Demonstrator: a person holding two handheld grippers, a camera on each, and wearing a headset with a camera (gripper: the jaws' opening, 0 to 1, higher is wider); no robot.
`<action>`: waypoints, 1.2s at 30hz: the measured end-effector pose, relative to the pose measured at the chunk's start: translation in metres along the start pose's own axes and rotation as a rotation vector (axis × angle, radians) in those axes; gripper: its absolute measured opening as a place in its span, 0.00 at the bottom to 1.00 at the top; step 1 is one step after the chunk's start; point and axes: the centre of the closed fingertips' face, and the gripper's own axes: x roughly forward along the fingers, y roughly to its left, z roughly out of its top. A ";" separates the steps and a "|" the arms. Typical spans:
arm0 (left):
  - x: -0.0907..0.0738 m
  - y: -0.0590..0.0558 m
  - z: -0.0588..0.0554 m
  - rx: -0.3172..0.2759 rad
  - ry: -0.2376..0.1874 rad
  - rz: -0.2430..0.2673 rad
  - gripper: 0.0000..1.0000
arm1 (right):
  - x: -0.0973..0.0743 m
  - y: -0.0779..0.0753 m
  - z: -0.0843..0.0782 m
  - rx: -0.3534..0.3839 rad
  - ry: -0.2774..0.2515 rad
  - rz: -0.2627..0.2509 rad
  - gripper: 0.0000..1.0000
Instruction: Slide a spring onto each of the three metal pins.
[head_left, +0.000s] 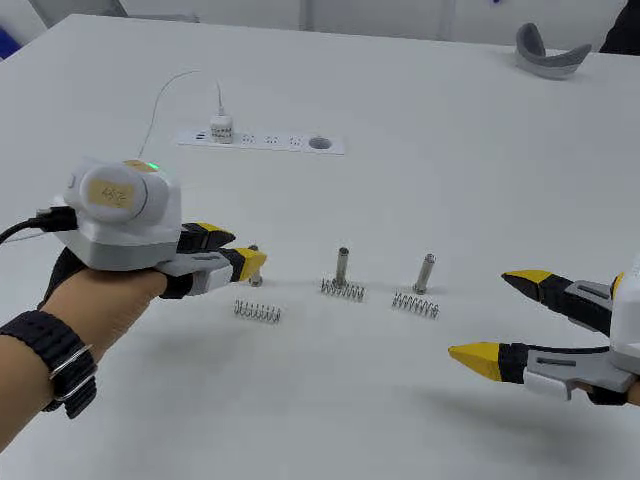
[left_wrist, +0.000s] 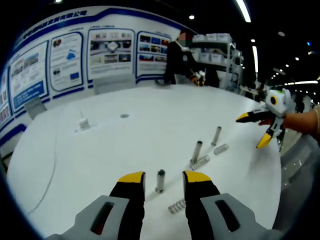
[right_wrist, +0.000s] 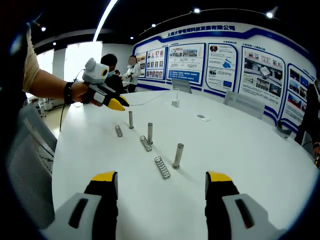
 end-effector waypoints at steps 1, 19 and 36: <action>-0.002 0.000 0.001 0.001 -0.010 -0.004 0.32 | 0.000 0.000 0.000 -0.001 -0.001 0.001 0.72; -0.027 -0.011 -0.013 -0.004 -0.080 -0.056 0.41 | 0.001 0.012 0.018 -0.028 -0.016 0.023 0.64; -0.039 -0.015 -0.028 -0.003 -0.070 -0.068 0.45 | 0.024 0.058 0.045 -0.106 -0.035 0.143 0.53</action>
